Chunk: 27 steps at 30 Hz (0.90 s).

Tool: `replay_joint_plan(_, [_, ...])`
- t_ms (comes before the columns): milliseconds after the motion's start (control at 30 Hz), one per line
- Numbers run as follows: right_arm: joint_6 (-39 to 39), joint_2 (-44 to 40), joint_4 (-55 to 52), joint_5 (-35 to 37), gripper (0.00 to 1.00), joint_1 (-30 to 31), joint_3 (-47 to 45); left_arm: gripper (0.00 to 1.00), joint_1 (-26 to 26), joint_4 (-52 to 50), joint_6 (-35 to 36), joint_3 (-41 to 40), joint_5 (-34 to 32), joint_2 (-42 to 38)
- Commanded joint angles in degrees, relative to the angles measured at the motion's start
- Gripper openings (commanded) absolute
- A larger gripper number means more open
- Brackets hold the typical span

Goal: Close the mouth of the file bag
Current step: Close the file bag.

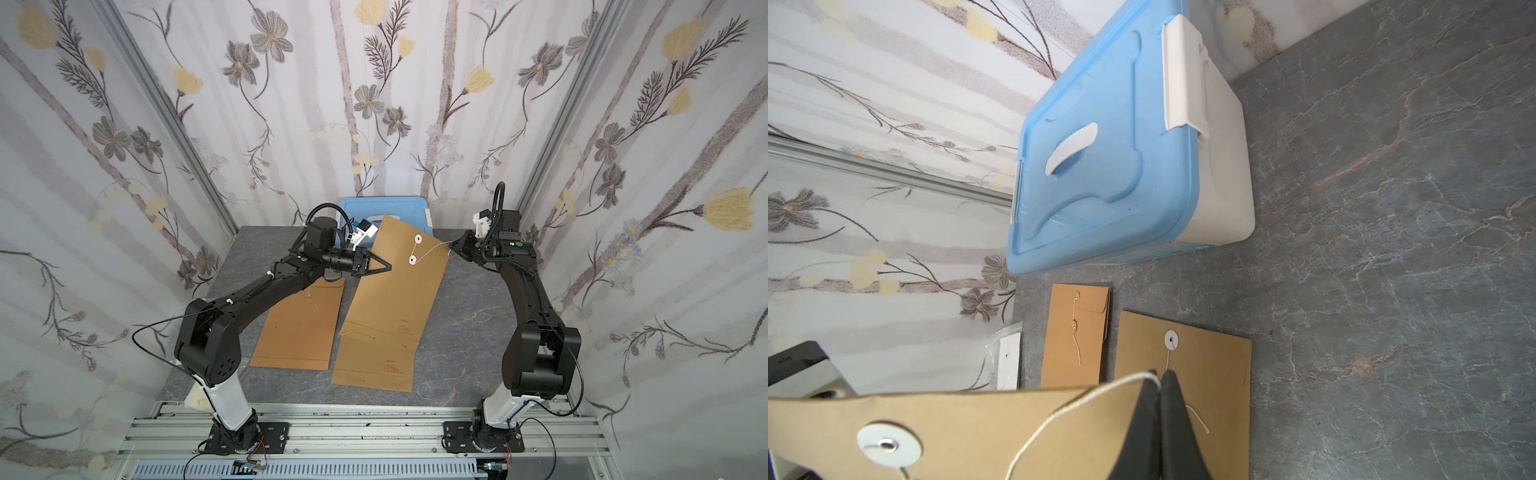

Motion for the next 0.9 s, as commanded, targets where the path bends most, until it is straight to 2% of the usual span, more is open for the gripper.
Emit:
replay_joint_plan(0, [0.2,1.4,2.4,-1.3,0.00,0.0,1.5,0.00,-0.2,-0.6,2.7,-1.6,1.6,-1.3])
replay_joint_plan(133, [1.1,1.5,3.5,-1.2,0.00,0.5,1.3,0.00,-0.2,3.5,0.1,-3.5,0.6,-1.1])
replay_joint_plan(333, [-0.2,1.0,1.9,0.1,0.00,1.1,2.0,0.00,-0.4,1.8,1.2,-2.3,1.2,-1.4])
replay_joint_plan(400, [0.1,1.2,2.2,0.0,0.00,0.9,2.2,0.00,-0.6,-4.8,4.9,-0.9,0.1,-0.9])
replay_joint_plan(500, [2.0,1.2,4.6,-0.6,0.00,1.0,1.8,0.00,-1.3,-20.9,14.3,5.6,-3.7,1.6])
replay_joint_plan(567, [3.2,1.2,6.0,-0.7,0.00,1.2,1.6,0.00,-1.5,-26.4,16.3,7.9,-6.2,3.4])
replay_joint_plan(700, [3.7,0.5,7.2,0.4,0.00,2.6,1.4,0.00,-1.4,-30.8,16.4,10.6,-7.5,7.4])
replay_joint_plan(867, [4.6,2.3,8.1,0.2,0.00,3.4,1.8,0.00,-2.1,-30.1,16.6,11.3,-5.5,8.3])
